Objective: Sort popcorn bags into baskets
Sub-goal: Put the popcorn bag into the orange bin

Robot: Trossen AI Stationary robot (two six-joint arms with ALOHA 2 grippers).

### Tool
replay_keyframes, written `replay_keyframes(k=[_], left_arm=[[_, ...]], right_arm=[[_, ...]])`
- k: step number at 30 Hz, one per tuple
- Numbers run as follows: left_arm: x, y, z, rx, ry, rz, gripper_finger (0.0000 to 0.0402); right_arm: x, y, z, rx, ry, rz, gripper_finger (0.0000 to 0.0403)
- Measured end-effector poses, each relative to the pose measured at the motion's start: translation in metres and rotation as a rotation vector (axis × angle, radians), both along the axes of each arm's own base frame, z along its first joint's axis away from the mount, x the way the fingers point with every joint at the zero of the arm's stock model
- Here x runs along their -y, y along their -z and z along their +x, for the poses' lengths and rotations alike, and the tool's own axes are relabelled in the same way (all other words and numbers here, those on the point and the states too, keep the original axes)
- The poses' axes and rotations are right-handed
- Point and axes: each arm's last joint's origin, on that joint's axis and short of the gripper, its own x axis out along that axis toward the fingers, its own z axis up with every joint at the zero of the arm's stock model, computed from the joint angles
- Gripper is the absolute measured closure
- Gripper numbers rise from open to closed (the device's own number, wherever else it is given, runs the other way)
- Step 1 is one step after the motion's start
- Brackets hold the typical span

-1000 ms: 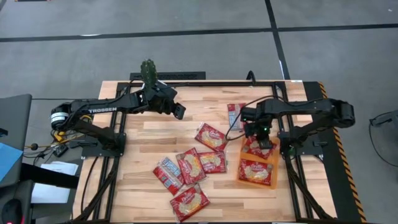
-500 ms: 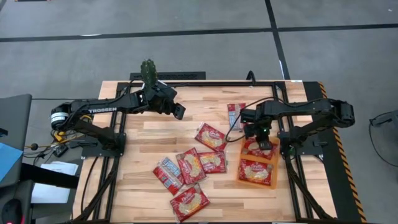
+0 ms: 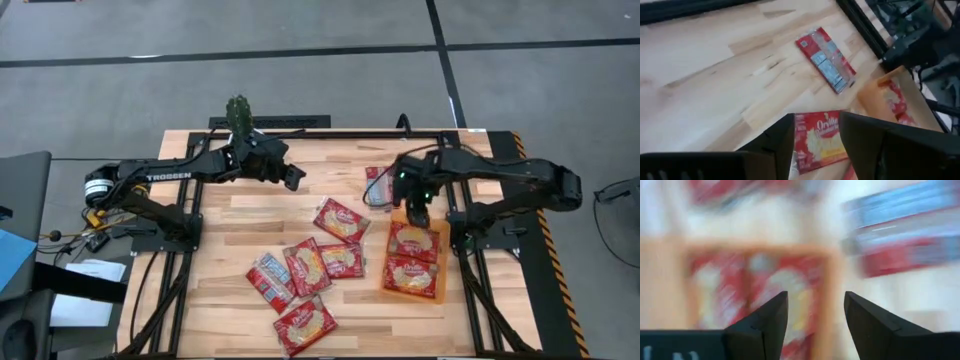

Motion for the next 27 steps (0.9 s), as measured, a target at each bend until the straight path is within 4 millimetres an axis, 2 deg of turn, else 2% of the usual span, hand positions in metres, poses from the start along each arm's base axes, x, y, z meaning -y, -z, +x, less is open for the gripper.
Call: replay_keyframes(k=[4,6,9,12,14,18,23,27], left_arm=[[-0.002,0.002,0.008,0.044,-0.005,0.008,0.027],[-0.006,0.003,0.02,0.12,0.01,0.034,0.0287],[-0.011,0.016,0.04,0.184,0.075,0.053,0.0329],[-0.017,0.038,0.061,0.23,0.125,0.066,0.0386],[-0.022,0.049,0.078,0.232,0.13,0.053,0.0395],[-0.029,0.06,0.112,0.158,0.196,0.071,0.0401],[-0.032,0.054,0.159,0.013,0.332,0.206,0.0401],[-0.04,0.06,0.193,-0.127,0.4,0.289,0.0401]], right_arm=[[0.017,-0.012,-0.007,0.074,0.257,-0.161,0.0201],[0.024,-0.015,-0.01,0.103,0.331,-0.185,0.0215],[0.03,-0.025,-0.019,0.189,0.421,-0.191,0.0237],[0.031,-0.035,-0.032,0.242,0.52,-0.182,0.0258],[0.029,-0.041,-0.041,0.286,0.567,-0.18,0.0274],[0.022,-0.053,-0.059,0.369,0.654,-0.178,0.0302],[0.014,-0.063,-0.074,0.453,0.72,-0.174,0.0328],[0.01,-0.067,-0.081,0.489,0.757,-0.18,0.0341]])
